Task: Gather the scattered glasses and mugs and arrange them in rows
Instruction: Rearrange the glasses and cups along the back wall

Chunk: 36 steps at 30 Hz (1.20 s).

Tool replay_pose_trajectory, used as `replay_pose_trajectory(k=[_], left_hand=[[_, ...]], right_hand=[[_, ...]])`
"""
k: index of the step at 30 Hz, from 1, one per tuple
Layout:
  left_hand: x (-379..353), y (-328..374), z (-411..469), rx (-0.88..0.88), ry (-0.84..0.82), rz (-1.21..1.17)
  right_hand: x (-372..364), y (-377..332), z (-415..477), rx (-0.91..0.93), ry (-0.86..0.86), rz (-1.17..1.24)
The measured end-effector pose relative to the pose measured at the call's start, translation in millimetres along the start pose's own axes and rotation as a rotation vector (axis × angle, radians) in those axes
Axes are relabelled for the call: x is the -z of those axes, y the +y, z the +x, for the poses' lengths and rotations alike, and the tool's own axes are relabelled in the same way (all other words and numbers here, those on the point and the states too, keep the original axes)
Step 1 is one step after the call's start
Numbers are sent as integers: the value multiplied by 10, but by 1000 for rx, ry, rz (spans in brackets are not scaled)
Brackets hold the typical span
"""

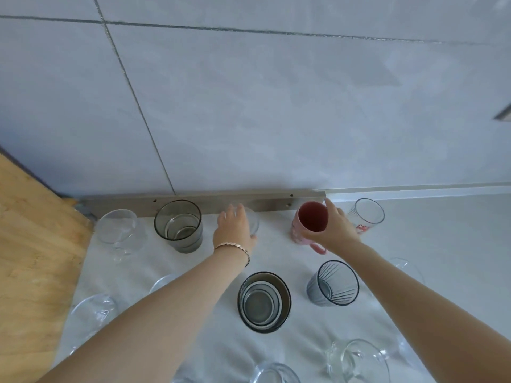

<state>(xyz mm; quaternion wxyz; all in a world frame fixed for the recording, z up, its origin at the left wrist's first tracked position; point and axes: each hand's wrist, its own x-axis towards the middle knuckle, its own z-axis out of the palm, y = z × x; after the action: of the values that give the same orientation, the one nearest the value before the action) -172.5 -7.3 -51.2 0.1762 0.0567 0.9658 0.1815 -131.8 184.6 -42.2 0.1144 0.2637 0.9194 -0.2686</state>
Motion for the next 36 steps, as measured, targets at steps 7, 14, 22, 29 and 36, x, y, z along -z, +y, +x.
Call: replay_pose_trajectory(k=[7, 14, 22, 29, 36], left_hand=[[7, -70, 35, -14, 20, -73], [1, -68, 29, -5, 43, -71], [-3, -53, 7, -10, 58, -43], [-22, 7, -10, 25, 64, -11], [37, 199, -97, -31, 271, -105]], right_hand=[[-277, -206, 7, -50, 99, 110], [-378, -324, 20, -46, 124, 86], [-404, -354, -85, 8, 78, 14], [-261, -343, -132, -56, 65, -44], [-266, -326, -176, -16, 56, -65]])
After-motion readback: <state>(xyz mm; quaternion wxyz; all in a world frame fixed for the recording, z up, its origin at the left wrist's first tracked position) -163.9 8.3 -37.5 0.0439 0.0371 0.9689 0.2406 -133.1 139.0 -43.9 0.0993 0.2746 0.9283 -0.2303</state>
